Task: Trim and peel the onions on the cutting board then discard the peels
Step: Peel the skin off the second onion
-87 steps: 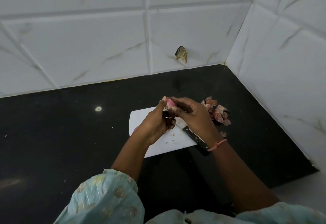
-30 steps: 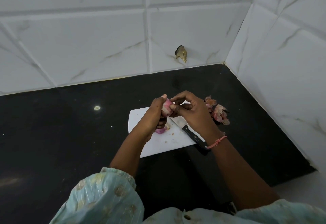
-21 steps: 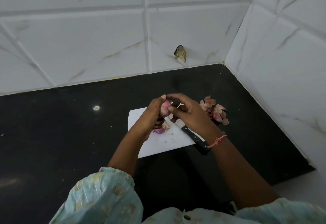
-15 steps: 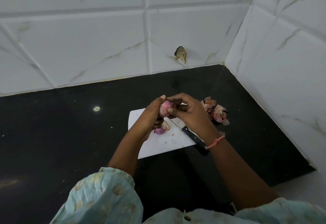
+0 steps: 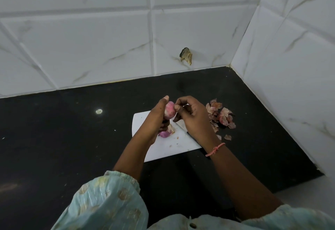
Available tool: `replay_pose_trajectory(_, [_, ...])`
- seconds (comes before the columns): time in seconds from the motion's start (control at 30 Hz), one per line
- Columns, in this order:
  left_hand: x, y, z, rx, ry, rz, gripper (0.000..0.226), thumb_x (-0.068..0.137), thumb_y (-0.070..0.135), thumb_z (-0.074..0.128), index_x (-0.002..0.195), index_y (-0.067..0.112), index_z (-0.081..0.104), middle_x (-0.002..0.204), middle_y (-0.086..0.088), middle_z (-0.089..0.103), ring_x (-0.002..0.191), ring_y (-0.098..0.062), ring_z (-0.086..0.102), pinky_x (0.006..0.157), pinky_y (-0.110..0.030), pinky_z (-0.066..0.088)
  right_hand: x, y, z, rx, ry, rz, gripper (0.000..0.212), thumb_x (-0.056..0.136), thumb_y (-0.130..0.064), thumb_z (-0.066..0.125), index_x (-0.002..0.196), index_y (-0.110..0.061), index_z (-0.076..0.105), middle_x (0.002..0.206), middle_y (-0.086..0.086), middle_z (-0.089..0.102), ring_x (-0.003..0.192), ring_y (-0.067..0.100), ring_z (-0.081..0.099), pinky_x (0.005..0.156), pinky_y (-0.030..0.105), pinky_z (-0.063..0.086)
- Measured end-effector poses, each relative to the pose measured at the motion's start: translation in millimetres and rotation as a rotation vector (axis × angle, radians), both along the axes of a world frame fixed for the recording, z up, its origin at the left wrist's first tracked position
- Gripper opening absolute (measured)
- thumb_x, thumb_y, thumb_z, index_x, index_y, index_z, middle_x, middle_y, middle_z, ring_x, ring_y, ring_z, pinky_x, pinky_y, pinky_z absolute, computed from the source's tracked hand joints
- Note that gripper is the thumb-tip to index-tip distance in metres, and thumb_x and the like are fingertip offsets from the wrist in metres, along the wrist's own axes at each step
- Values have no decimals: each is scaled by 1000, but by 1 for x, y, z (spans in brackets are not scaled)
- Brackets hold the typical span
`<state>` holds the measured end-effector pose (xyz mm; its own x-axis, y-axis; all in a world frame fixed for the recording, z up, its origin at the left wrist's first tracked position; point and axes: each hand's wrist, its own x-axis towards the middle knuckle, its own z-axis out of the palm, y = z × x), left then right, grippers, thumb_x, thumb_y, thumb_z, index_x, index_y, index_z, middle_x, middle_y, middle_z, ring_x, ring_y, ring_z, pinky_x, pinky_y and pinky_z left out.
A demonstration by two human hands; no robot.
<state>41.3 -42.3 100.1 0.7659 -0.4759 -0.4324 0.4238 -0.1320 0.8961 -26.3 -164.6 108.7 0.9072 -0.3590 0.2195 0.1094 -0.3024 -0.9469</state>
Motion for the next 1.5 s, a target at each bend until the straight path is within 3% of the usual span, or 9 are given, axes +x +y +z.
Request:
replay_pose_trajectory(0.27, [1,0,-5,-169,204,84,62,98,65,36,65,13,42,52,0,28,45,-12,24,39,-22,27,-9,-15,-9,-273,23,137,10,88,-1,66,86,-9,62,80,-3,62,69,5,62,66,12,47])
replay_pose_trajectory(0.43, [-1,1,1,-286,320,52,69,98,68,32,61,11,44,56,-3,33,44,-12,31,40,-23,31,-17,-52,-21,-151,142,-339,16,81,-4,74,79,-15,62,84,-1,67,79,12,66,74,29,58])
replay_pose_trajectory(0.53, [-3,0,1,-329,381,54,70,98,70,30,72,8,51,59,-6,42,46,-14,39,43,-24,40,-17,-74,-24,-137,273,-436,19,92,-3,57,80,-15,67,93,2,69,82,10,64,84,37,56])
replay_pose_trajectory(0.63, [-3,-3,1,-323,385,71,69,99,68,30,97,5,59,62,-9,54,52,-16,53,50,-25,50,-18,-67,-8,16,421,-311,30,103,-36,40,107,-19,64,104,-9,64,100,12,60,92,32,46])
replay_pose_trajectory(0.73, [-6,-9,3,-330,321,101,62,101,61,34,116,7,60,76,-12,68,67,-19,65,64,-27,56,-20,-39,9,-27,259,-141,38,92,-54,49,119,-27,56,114,-14,56,107,4,56,85,16,44])
replay_pose_trajectory(0.9, [-10,-9,3,-390,271,118,50,106,45,39,130,7,61,119,-18,71,107,-26,70,98,-36,54,-8,-7,2,-179,10,-103,28,86,-25,74,111,-20,64,108,-11,62,99,-3,59,76,12,50])
replay_pose_trajectory(1.07, [-10,-5,7,-414,277,124,48,102,43,48,129,6,61,111,-18,72,93,-23,73,84,-30,60,-4,-10,-6,-187,-53,-233,9,89,-12,68,96,-17,70,91,-11,67,88,0,62,75,11,48])
replay_pose_trajectory(1.37, [-11,-6,5,-481,383,21,40,104,33,43,129,4,56,112,-19,71,70,-16,63,61,-22,56,-11,-61,-16,70,17,-573,14,85,-19,75,93,-12,65,88,1,69,69,8,67,61,20,56])
replay_pose_trajectory(1.5, [-10,-8,5,-502,418,-3,42,104,35,37,124,6,59,111,-19,72,66,-15,59,60,-22,54,-20,-95,-38,-74,186,-700,9,90,-16,68,98,-12,69,96,0,67,85,5,64,76,24,55])
